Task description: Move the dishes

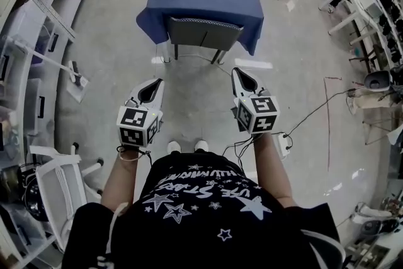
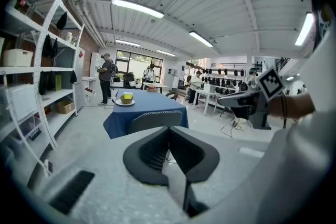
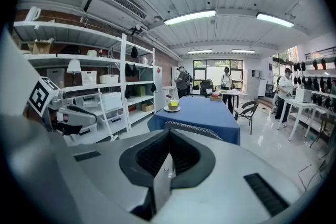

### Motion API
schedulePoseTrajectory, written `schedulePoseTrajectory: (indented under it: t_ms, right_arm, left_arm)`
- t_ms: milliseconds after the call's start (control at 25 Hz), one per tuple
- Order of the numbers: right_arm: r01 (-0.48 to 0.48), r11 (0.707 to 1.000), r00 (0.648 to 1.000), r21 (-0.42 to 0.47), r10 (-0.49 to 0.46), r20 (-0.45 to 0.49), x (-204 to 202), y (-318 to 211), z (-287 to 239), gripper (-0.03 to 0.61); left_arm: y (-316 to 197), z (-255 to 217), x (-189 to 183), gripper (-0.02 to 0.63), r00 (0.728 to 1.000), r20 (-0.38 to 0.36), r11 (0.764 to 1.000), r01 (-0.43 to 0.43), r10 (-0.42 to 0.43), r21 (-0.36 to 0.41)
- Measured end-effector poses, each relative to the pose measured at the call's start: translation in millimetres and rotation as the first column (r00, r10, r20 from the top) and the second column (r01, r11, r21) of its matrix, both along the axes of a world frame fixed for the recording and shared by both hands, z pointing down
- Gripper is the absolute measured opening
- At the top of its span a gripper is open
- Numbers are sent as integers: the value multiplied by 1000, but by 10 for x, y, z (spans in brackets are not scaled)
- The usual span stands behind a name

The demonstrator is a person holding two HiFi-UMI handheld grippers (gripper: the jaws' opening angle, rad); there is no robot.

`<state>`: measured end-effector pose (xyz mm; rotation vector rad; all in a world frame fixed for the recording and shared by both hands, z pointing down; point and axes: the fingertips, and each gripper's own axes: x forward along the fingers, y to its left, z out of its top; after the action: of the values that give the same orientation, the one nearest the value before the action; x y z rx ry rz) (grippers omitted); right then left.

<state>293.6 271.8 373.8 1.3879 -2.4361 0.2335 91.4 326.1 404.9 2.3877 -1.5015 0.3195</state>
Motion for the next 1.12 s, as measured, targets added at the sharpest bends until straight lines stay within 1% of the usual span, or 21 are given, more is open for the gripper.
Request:
schedulePoseTrajectory:
  t_ms: [120, 280, 320, 360, 400, 560, 800, 920, 1120]
  right_arm:
    - [-6, 1000, 1000, 5, 6, 3, -160, 36, 66, 3]
    - [-3, 1000, 997, -13, 4, 71, -385, 85, 114, 5]
    - [0, 1000, 997, -22, 2, 81, -441, 96, 131, 23]
    - [7, 999, 996, -33, -4, 89, -502, 112, 148, 59]
    - [17, 999, 995, -46, -13, 96, -561, 131, 171, 78]
    - [80, 992, 991, -99, -68, 119, -787, 187, 286, 163]
    - [87, 992, 990, -87, -77, 115, -866, 33, 298, 218]
    - [88, 992, 989, -94, -76, 124, -888, -140, 341, 237]
    - [99, 990, 987, -102, -85, 138, -975, -541, 372, 250]
  left_arm:
    - [88, 47, -172, 20, 999, -29, 1000, 15, -15, -11]
    - [146, 91, -380, 20, 1000, -21, 1000, 17, -17, -8]
    - [150, 101, -427, 20, 1000, -17, 1000, 19, -19, -6]
    - [155, 108, -469, 20, 1000, -15, 1000, 20, -20, -6]
    - [162, 111, -507, 20, 1000, -15, 1000, 21, -21, -6]
    - [198, 142, -629, 20, 999, -24, 1000, 26, -26, -10]
    - [80, 212, -647, 20, 999, -16, 999, 34, -34, -26]
    - [-19, 193, -652, 20, 999, -1, 999, 35, -35, -20]
    - [-324, 218, -789, 20, 997, 1, 996, 75, -75, -39]
